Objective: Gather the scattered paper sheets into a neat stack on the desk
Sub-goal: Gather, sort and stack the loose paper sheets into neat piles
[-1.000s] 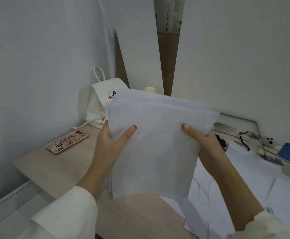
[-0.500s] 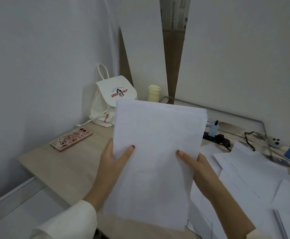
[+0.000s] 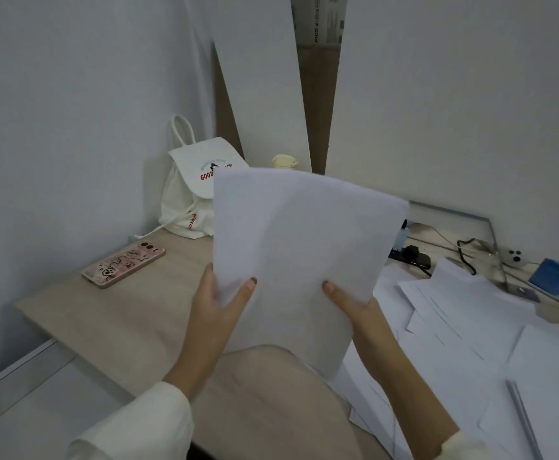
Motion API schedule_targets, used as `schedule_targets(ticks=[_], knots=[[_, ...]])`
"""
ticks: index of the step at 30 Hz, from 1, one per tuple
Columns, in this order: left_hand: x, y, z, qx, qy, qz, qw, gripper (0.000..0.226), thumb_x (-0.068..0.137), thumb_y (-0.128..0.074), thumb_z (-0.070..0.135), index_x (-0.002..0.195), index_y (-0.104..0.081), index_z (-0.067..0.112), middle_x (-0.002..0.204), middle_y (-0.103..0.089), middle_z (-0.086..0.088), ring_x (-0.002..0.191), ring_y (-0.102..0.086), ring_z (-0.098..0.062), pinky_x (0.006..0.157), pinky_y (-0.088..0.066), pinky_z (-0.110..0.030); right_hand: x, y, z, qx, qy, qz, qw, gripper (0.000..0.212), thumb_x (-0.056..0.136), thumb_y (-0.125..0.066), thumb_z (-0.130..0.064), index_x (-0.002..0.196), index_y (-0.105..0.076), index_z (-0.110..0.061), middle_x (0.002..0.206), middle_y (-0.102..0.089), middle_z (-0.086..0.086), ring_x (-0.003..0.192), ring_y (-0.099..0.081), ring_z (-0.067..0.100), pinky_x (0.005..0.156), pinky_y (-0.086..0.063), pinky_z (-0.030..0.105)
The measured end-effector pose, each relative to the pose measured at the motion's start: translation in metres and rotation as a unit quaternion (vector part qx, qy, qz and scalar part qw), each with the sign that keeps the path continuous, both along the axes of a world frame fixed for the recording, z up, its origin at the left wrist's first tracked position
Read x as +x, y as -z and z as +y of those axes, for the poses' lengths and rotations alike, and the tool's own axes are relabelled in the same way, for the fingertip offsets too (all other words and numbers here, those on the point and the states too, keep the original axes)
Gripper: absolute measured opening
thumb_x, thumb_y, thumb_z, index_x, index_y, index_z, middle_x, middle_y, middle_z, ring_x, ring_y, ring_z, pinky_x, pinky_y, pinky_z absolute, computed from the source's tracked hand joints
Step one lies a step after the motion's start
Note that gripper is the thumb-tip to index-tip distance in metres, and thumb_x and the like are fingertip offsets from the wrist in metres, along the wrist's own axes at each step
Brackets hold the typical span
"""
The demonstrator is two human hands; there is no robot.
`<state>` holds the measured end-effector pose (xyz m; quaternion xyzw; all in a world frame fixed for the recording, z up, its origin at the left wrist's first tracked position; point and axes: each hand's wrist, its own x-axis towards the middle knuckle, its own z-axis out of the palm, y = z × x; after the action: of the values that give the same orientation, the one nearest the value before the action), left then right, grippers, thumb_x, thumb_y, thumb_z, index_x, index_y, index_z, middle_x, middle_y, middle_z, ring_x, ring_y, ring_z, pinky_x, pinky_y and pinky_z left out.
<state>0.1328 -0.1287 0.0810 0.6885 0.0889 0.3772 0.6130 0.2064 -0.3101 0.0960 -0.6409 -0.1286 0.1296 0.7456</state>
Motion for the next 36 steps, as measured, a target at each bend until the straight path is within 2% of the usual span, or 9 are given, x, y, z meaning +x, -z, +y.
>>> schedule_targets(ticks=[4,8,12,19,24,28,30,33,36], knots=[[-0.005,-0.006,-0.002,-0.03,-0.026,-0.013,0.999,0.023,0.085,-0.064,0.007,0.093,-0.056,0.027,0.086,-0.068,0.024,0.08,-0.061,0.013,0.072,-0.046,-0.006,0.004,-0.008,-0.006,0.045,0.042,-0.023,0.998,0.038,0.072,-0.067,-0.036,0.108,-0.065,-0.024,0.101,-0.073,-0.005,0.092,-0.07,0.015,0.08,-0.055,0.031],[-0.019,0.023,-0.005,-0.082,-0.008,0.06,0.995,0.02,0.087,-0.062,0.012,0.097,-0.059,0.03,0.098,-0.067,0.015,0.09,-0.062,0.007,0.081,-0.046,-0.02,-0.006,0.023,-0.009,-0.077,0.008,-0.014,0.997,0.032,0.088,-0.058,-0.033,0.117,-0.061,-0.023,0.109,-0.07,-0.005,0.103,-0.065,0.017,0.082,-0.052,0.027],[-0.021,0.005,-0.013,-0.051,-0.012,0.06,0.997,0.016,0.09,-0.059,0.011,0.091,-0.058,0.027,0.096,-0.064,0.014,0.076,-0.059,0.017,0.068,-0.045,-0.004,-0.01,0.014,-0.015,-0.08,0.042,-0.018,0.996,0.022,0.094,-0.052,-0.027,0.114,-0.06,-0.023,0.107,-0.068,-0.005,0.098,-0.064,0.015,0.08,-0.052,0.027],[-0.015,-0.033,-0.075,-0.026,0.099,0.053,0.993,0.015,0.093,-0.053,0.016,0.103,-0.059,0.026,0.098,-0.067,0.014,0.083,-0.064,0.006,0.068,-0.049,-0.009,-0.015,-0.035,-0.101,-0.12,0.142,-0.095,0.978,0.022,0.093,-0.053,-0.029,0.113,-0.059,-0.02,0.101,-0.067,-0.002,0.089,-0.065,0.015,0.071,-0.05,0.029],[-0.005,-0.024,-0.161,-0.047,0.261,0.136,0.954,0.018,0.096,-0.049,0.017,0.109,-0.057,0.026,0.108,-0.065,0.007,0.101,-0.064,-0.014,0.087,-0.052,-0.027,-0.036,-0.031,-0.196,-0.214,0.228,-0.055,0.948,0.017,0.095,-0.046,-0.024,0.102,-0.06,-0.018,0.083,-0.062,0.006,0.07,-0.058,0.022,0.061,-0.042,0.028],[-0.001,-0.006,-0.221,-0.054,0.363,0.211,0.906,0.02,0.095,-0.05,0.017,0.114,-0.055,0.02,0.104,-0.064,0.009,0.095,-0.062,-0.008,0.077,-0.05,-0.016,-0.054,-0.012,-0.267,-0.258,0.262,0.016,0.93,0.018,0.095,-0.05,-0.017,0.103,-0.062,-0.008,0.081,-0.064,0.006,0.073,-0.06,0.025,0.072,-0.045,0.035],[-0.001,0.005,-0.256,-0.045,0.408,0.238,0.88,0.018,0.094,-0.051,0.016,0.111,-0.054,0.02,0.102,-0.062,0.01,0.095,-0.061,-0.008,0.077,-0.048,-0.014,-0.066,-0.001,-0.304,-0.283,0.283,0.056,0.915,0.023,0.091,-0.056,-0.029,0.101,-0.063,-0.01,0.085,-0.063,0.004,0.078,-0.06,0.022,0.082,-0.044,0.036],[-0.003,0.026,-0.303,-0.035,0.443,0.281,0.851,0.018,0.092,-0.052,0.012,0.11,-0.057,0.016,0.115,-0.06,0.002,0.106,-0.059,-0.016,0.09,-0.048,-0.024,-0.07,0.037,-0.366,-0.358,0.313,0.083,0.875,0.059,0.072,-0.065,-0.061,0.117,-0.062,-0.022,0.116,-0.063,0.001,0.104,-0.06,0.025,0.093,-0.046,0.037],[-0.007,0.044,-0.333,-0.012,0.452,0.347,0.822,0.047,0.09,-0.054,0.026,0.134,-0.045,0.011,0.15,-0.023,0.002,0.13,-0.041,-0.015,0.107,-0.036,-0.03,-0.074,0.052,-0.396,-0.378,0.319,0.094,0.864,0.013,0.091,-0.057,-0.015,0.096,-0.069,-0.014,0.078,-0.071,0.001,0.069,-0.063,0.021,0.063,-0.049,0.027]])
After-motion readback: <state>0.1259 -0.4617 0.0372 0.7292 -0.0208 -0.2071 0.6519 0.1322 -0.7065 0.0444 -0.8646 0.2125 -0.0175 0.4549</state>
